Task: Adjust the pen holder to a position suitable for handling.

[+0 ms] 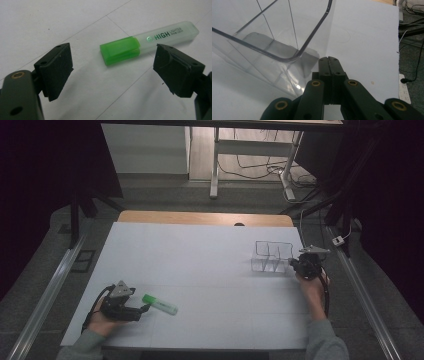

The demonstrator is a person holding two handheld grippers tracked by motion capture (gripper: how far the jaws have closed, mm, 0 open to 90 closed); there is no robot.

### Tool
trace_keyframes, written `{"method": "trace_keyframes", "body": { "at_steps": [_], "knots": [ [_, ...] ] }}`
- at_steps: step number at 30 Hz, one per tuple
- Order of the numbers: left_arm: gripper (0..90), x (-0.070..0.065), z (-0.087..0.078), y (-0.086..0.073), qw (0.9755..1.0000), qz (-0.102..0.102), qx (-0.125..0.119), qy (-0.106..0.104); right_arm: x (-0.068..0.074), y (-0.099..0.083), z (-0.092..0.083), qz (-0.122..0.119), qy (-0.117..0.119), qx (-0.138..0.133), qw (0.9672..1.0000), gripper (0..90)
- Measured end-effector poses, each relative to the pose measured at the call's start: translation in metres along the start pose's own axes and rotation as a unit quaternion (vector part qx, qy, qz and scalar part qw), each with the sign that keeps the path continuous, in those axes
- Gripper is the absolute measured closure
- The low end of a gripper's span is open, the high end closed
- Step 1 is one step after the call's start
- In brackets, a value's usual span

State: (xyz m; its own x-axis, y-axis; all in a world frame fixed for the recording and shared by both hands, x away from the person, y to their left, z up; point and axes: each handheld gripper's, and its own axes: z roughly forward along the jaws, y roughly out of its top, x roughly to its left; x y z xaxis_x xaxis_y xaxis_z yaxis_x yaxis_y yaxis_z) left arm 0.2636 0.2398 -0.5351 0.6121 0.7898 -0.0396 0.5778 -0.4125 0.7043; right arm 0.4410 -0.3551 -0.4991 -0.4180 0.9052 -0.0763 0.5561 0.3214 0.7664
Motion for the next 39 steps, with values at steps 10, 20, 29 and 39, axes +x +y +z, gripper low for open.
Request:
{"method": "trace_keyframes", "body": {
  "at_steps": [10,20,29,39],
  "knots": [
    [15.9,0.000,0.001,0.000,1.0000,0.001,0.002,0.000,0.006,0.002,0.003,-0.008,0.003,-0.002,1.0000,89.6],
    [15.9,0.000,0.001,0.000,1.0000,0.003,0.005,-0.002,0.015,0.007,0.005,-0.015,0.010,-0.008,0.9998,89.6],
    [15.8,0.000,0.001,0.000,1.0000,0.002,0.004,-0.002,0.020,0.010,0.006,-0.019,0.016,-0.011,0.9996,89.6],
    [15.8,0.000,0.001,0.000,1.0000,0.004,0.004,-0.004,0.030,0.015,0.010,-0.031,0.031,-0.012,0.9990,89.6]
  ]
}}
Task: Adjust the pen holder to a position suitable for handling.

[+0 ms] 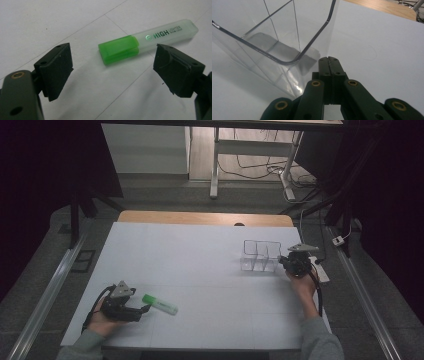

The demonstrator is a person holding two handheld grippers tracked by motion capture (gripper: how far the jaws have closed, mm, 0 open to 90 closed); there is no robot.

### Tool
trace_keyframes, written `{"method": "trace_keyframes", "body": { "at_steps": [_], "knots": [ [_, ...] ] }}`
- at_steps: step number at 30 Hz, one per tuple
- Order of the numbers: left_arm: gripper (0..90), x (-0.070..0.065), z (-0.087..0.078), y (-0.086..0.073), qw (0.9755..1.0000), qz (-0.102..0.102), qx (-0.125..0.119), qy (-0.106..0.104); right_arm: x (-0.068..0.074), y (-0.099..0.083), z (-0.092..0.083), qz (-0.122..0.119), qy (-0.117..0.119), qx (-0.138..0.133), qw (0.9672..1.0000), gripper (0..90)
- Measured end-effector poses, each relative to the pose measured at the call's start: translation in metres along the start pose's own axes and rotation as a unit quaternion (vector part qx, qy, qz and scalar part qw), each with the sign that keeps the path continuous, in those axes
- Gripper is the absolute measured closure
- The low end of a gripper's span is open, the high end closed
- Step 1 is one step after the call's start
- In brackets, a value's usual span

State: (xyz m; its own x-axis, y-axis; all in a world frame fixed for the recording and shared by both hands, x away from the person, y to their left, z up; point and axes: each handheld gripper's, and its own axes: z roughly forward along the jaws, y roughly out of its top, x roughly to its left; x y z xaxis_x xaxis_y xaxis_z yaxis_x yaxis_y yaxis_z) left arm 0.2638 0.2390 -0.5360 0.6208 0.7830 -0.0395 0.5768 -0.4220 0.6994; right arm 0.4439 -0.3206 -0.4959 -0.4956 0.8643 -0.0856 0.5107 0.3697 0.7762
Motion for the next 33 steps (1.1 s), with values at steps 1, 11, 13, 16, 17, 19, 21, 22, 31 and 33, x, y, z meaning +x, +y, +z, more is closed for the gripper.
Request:
{"method": "trace_keyframes", "body": {
  "at_steps": [1,11,13,16,17,19,21,22,31,33],
  "knots": [
    [15.8,0.000,0.000,0.000,1.0000,0.000,0.000,0.000,0.001,0.001,0.000,-0.001,0.001,0.001,1.0000,89.6],
    [15.8,0.000,0.000,0.000,1.0000,0.000,0.001,0.000,0.009,0.006,0.006,-0.008,0.012,-0.003,0.9999,89.6],
    [15.8,0.000,0.001,0.000,1.0000,0.001,0.001,0.000,0.010,0.006,0.007,-0.010,0.013,-0.003,0.9999,89.6],
    [15.8,-0.001,0.001,0.001,1.0000,0.002,0.002,0.000,0.011,0.007,0.008,-0.010,0.015,-0.005,0.9998,89.6],
    [15.8,-0.001,0.001,0.001,1.0000,0.002,0.002,0.000,0.012,0.007,0.008,-0.012,0.016,-0.002,0.9998,89.6],
    [15.8,0.000,0.001,0.000,1.0000,0.002,0.002,0.000,0.014,0.009,0.010,-0.012,0.017,0.000,0.9998,89.6],
    [15.8,0.000,0.001,0.000,1.0000,0.001,0.002,0.000,0.016,0.010,0.011,-0.014,0.020,-0.002,0.9997,89.6],
    [15.8,0.000,0.001,0.001,1.0000,0.002,0.003,0.001,0.019,0.012,0.013,-0.017,0.022,0.000,0.9996,89.6],
    [15.7,0.000,0.001,0.001,1.0000,0.001,0.002,0.002,0.027,0.017,0.018,-0.026,0.031,0.001,0.9992,89.6],
    [15.7,0.000,0.001,0.001,1.0000,0.001,0.003,0.002,0.029,0.018,0.020,-0.026,0.033,-0.002,0.9991,89.6]
  ]
}}
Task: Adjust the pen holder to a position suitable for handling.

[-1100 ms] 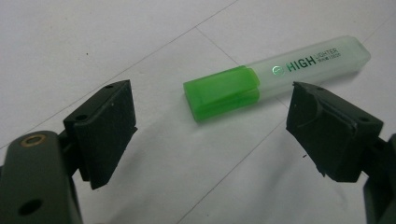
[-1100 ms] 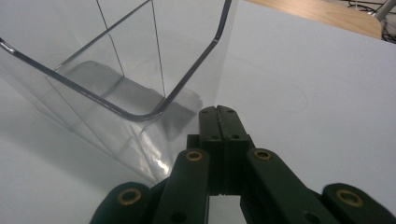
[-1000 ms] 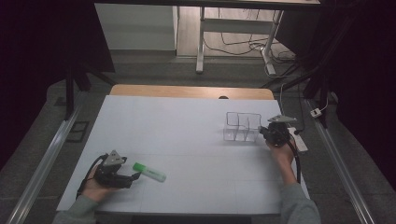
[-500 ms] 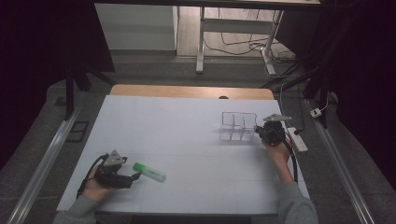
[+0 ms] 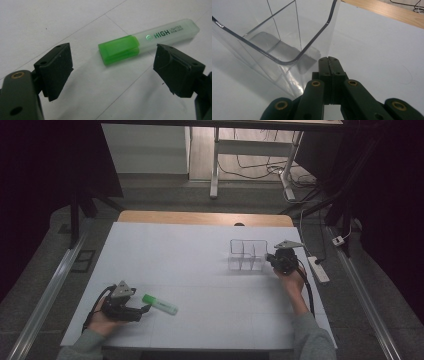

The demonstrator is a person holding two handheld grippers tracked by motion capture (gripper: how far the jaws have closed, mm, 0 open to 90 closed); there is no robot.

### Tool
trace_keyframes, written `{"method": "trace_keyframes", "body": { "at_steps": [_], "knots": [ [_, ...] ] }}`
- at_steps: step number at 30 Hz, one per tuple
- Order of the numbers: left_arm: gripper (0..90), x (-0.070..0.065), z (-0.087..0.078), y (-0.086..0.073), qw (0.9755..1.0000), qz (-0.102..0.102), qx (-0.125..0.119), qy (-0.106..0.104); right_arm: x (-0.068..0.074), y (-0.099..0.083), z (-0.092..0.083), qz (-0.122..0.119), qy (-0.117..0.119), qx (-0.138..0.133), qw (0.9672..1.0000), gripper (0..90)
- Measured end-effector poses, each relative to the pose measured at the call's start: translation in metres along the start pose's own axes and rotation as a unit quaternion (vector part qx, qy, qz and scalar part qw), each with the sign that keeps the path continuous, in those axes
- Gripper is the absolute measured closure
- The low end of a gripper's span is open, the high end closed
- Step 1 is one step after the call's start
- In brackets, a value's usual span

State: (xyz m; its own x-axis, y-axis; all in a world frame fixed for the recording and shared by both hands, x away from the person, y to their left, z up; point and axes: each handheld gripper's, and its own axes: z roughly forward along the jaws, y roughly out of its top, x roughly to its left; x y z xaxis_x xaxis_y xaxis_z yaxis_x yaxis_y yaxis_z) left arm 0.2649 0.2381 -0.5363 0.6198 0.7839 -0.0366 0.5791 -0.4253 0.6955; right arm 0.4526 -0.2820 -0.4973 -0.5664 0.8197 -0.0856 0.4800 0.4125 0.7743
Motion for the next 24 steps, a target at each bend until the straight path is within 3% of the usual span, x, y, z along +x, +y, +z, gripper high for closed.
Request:
{"method": "trace_keyframes", "body": {
  "at_steps": [24],
  "knots": [
    [15.7,0.001,0.000,-0.001,1.0000,-0.001,0.001,-0.001,0.035,0.016,0.020,-0.038,0.029,0.012,0.9988,89.5]
  ]
}}
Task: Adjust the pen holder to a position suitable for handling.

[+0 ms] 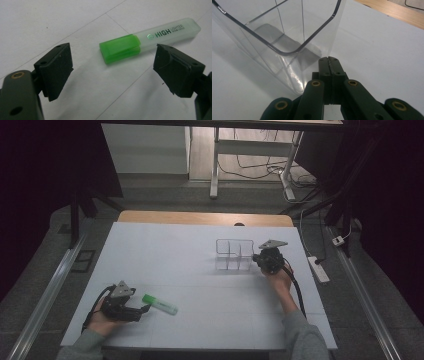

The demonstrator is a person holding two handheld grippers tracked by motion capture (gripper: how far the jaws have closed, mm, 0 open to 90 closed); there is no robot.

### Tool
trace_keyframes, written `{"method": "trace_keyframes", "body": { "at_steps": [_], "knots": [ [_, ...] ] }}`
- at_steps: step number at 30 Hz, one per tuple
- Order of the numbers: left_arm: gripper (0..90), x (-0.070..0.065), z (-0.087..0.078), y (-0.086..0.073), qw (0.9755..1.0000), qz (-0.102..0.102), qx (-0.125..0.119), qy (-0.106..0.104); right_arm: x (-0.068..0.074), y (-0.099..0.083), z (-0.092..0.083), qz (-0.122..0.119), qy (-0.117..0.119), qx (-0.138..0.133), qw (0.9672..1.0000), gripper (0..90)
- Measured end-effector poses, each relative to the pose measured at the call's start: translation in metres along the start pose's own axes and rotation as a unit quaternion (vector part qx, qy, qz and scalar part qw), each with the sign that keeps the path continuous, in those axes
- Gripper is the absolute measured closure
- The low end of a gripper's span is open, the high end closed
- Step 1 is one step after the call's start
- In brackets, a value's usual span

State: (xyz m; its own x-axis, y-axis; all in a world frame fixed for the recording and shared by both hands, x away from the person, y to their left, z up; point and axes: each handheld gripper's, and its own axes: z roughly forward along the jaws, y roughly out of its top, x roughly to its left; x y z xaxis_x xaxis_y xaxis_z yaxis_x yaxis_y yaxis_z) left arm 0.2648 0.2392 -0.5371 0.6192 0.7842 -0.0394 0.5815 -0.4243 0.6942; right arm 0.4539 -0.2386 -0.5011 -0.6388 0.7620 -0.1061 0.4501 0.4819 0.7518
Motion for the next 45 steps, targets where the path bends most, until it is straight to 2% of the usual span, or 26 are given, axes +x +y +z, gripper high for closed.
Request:
{"method": "trace_keyframes", "body": {
  "at_steps": [6,21,45],
  "knots": [
    [15.7,0.000,0.000,0.000,1.0000,0.001,0.002,-0.001,0.007,0.003,0.003,-0.005,0.010,-0.004,0.9999,89.5],
    [15.7,0.000,0.001,0.000,1.0000,0.002,0.005,0.001,0.019,0.012,0.011,-0.012,0.019,-0.006,0.9997,89.5],
    [15.8,0.000,0.001,-0.001,1.0000,0.004,0.007,0.000,0.034,0.022,0.024,-0.020,0.023,-0.006,0.9995,89.5]
  ]
}}
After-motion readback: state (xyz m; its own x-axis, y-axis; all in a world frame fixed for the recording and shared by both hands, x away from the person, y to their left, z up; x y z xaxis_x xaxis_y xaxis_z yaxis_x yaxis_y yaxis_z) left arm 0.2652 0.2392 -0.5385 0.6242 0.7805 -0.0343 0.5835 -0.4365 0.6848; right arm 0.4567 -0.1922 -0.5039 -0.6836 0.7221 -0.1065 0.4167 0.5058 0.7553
